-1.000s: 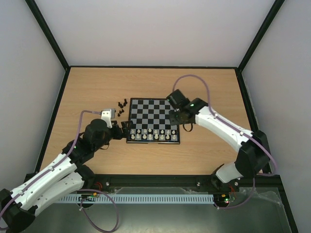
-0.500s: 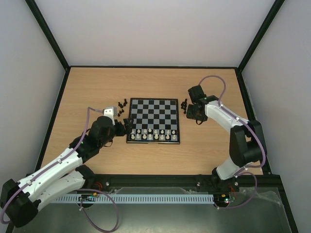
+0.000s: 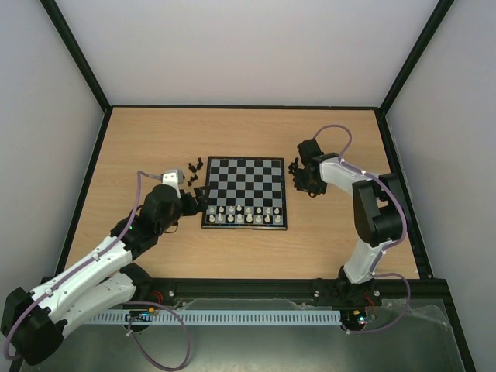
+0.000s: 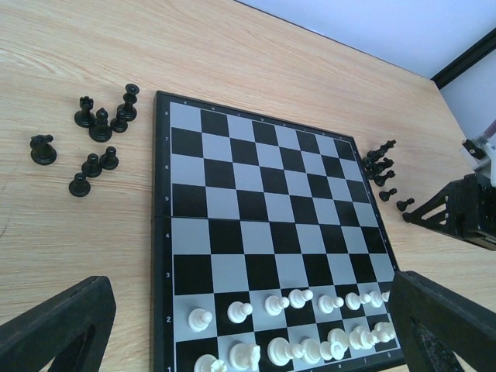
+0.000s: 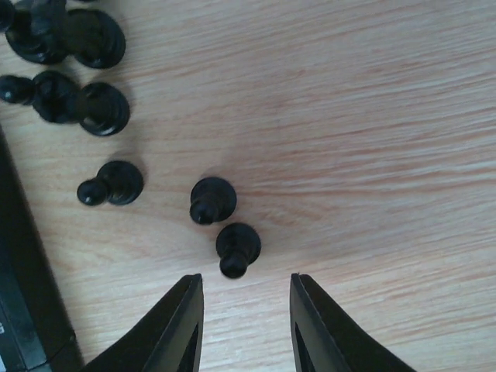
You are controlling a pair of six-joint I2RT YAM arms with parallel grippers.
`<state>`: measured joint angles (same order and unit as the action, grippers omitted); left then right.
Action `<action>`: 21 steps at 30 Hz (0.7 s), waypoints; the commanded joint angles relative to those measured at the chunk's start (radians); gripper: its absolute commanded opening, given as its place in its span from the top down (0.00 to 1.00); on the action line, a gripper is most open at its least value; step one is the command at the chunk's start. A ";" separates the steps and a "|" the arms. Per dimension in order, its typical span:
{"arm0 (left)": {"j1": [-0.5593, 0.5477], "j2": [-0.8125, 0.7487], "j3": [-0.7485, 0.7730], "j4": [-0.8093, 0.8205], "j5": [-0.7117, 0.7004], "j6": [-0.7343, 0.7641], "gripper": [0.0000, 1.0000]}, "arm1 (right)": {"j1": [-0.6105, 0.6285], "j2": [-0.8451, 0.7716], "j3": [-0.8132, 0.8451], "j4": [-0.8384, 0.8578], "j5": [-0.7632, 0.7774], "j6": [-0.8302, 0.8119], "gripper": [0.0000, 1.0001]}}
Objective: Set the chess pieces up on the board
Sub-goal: Pick up the chess piece at the center of the board.
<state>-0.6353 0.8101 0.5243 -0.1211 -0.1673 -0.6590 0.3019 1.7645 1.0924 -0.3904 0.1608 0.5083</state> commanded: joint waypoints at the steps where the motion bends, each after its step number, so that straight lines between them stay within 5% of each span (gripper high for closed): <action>1: 0.016 -0.012 -0.014 0.021 0.004 0.005 0.01 | -0.025 0.022 0.038 0.000 0.001 -0.009 0.69; 21: 0.037 0.004 -0.017 0.048 0.035 0.018 0.00 | -0.034 0.067 0.054 0.020 -0.042 -0.028 0.82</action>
<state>-0.6094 0.8124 0.5220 -0.1009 -0.1387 -0.6548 0.2703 1.8301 1.1507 -0.3592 0.1272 0.4927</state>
